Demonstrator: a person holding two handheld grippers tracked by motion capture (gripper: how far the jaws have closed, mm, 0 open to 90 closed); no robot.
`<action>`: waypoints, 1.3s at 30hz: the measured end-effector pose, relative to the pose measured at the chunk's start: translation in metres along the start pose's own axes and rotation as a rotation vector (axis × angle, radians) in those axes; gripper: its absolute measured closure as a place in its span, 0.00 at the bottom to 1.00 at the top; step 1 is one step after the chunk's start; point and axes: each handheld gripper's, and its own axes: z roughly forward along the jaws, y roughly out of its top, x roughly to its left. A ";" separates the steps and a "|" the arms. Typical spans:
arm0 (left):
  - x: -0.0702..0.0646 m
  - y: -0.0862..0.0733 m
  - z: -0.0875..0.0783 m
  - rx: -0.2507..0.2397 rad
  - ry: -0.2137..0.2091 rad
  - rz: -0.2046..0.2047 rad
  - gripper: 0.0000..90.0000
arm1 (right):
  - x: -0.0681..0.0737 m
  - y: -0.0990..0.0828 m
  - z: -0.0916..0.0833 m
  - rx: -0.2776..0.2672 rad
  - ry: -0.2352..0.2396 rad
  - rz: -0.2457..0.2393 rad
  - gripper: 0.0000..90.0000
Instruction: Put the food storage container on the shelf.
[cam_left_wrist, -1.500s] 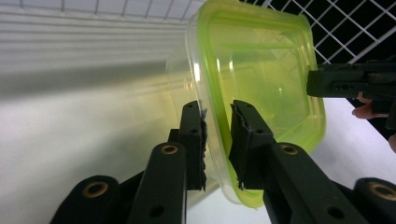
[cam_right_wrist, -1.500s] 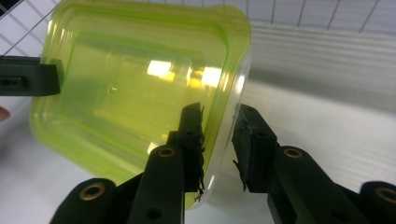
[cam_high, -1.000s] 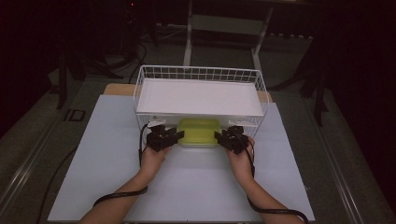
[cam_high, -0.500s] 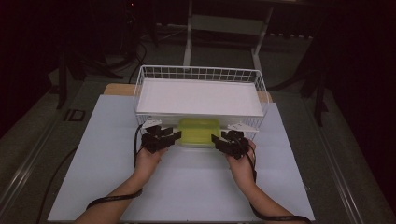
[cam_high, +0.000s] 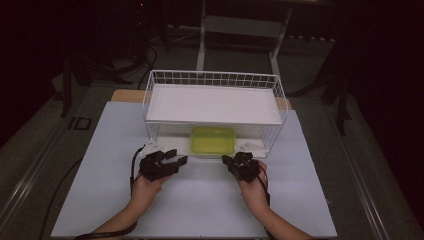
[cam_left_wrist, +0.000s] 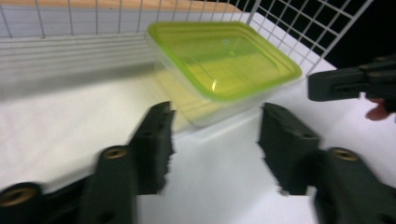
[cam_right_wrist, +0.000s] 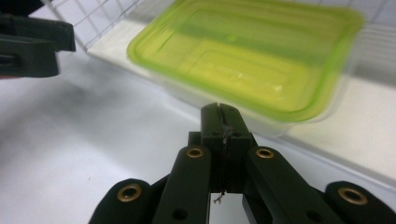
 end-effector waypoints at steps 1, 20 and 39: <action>0.001 -0.002 -0.002 -0.010 -0.017 -0.007 0.42 | 0.001 -0.002 0.003 0.002 0.004 0.000 1.00; 0.006 -0.017 -0.010 -0.091 0.001 0.044 0.00 | 0.001 0.008 0.060 0.042 -0.031 0.004 1.00; 0.006 -0.020 -0.011 -0.087 -0.022 0.058 0.00 | -0.018 0.034 0.086 0.009 -0.074 0.057 1.00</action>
